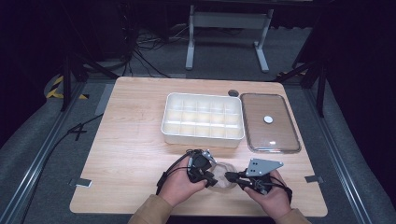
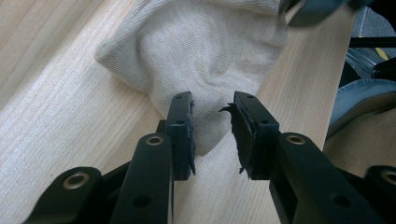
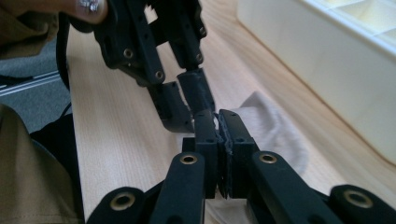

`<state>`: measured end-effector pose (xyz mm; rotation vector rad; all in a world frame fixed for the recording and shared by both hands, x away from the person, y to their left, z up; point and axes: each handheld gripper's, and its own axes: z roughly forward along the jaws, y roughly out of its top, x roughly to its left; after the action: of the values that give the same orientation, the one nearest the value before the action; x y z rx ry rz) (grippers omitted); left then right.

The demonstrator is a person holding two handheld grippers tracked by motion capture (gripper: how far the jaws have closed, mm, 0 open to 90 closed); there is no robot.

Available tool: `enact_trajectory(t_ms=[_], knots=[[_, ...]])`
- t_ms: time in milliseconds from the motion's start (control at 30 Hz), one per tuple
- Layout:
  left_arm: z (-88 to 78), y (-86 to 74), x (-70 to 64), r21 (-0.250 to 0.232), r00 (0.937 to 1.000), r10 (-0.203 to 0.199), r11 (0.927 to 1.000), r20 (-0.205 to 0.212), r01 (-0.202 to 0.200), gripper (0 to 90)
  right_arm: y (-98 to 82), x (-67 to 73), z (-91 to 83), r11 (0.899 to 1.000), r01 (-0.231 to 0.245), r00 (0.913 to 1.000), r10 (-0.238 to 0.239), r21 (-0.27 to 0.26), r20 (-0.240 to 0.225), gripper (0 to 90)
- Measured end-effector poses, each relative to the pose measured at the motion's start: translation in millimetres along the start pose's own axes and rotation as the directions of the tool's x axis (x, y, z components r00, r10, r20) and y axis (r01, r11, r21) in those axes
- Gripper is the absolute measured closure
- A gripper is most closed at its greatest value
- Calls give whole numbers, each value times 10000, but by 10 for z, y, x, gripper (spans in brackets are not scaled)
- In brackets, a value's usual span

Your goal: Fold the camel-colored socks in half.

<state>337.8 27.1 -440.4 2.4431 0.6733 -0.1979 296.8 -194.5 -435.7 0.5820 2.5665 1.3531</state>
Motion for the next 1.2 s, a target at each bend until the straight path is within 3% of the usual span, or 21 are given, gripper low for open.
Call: enact_trajectory(t_ms=[133,300,500,700,867,1100,1200], knots=[[-15,3,-6,-53,10000,11,10000,-15,-11,692,-18,-4,33,10000,-36,10000,36,86,42,863],[-42,16,-8,-379,9996,234,9990,170,-227,691,-119,-138,1,9994,-337,9986,331,127,401,859],[28,31,-19,-72,9992,381,9992,-145,-383,713,-209,-211,0,9981,-562,9968,546,266,586,857],[67,33,-9,149,9982,528,9985,-277,-525,727,-265,-249,9,9966,-707,9959,681,423,594,846],[83,34,-6,244,9988,427,9988,-238,-421,721,-373,-299,86,9928,-925,9945,882,765,570,829],[91,27,1,260,9989,407,9989,-231,-401,713,-456,-359,110,9884,-1470,9889,1460,375,274,828],[86,27,1,244,9988,438,9988,-240,-432,709,-452,-355,113,9891,-1422,9895,1410,392,319,828]])
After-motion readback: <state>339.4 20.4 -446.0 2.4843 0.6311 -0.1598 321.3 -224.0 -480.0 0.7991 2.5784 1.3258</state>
